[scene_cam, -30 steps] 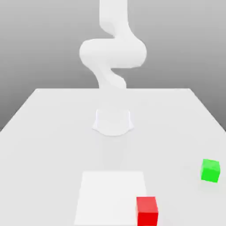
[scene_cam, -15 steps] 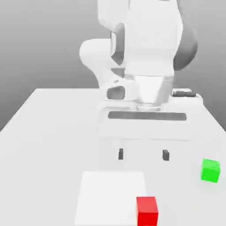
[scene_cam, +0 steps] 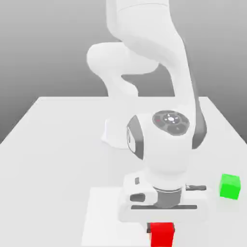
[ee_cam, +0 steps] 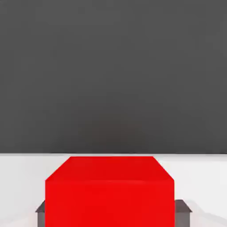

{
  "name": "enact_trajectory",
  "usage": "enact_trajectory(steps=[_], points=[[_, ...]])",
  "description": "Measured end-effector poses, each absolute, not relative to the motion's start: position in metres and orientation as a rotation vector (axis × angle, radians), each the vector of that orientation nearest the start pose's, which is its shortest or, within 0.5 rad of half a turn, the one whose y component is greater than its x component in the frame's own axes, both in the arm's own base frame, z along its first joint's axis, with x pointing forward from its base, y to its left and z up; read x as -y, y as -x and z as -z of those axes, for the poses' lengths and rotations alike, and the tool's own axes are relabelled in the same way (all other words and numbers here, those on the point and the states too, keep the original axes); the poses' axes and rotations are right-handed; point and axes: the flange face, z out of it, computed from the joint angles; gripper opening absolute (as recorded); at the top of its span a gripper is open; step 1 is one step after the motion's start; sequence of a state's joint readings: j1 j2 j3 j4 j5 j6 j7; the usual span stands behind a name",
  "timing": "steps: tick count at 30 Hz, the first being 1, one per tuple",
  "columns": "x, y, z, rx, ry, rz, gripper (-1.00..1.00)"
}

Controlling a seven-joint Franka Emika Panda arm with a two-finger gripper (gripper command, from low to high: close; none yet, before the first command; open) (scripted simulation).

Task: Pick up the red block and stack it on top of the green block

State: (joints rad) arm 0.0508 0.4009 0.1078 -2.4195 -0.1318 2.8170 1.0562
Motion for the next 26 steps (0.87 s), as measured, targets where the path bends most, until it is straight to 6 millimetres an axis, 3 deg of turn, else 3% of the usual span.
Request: enact_trajectory(steps=[2, 7, 9, 12, 14, 16, 18, 22, 23, 26], points=[[-0.087, -0.479, -0.149, -1.196, 2.904, 0.001, -1.00], [-0.094, -0.477, -0.205, -1.168, 2.914, 0.000, -1.00], [-0.141, -0.458, -0.217, -0.970, 2.978, -0.005, -1.00], [-0.216, -0.414, -0.231, -0.609, 3.066, -0.010, -1.00], [-0.266, -0.373, -0.239, -0.336, 3.110, -0.009, -1.00], [-0.316, -0.319, -0.245, -0.024, 3.135, -0.004, -1.00], [-0.320, -0.311, -0.234, 0.032, 3.139, 0.002, -1.00], [-0.321, -0.309, -0.191, 0.046, 3.141, 0.003, -1.00], [-0.320, -0.308, -0.184, 0.048, 3.141, 0.002, 1.00], [-0.320, -0.308, -0.184, 0.048, 3.141, 0.002, 1.00]])
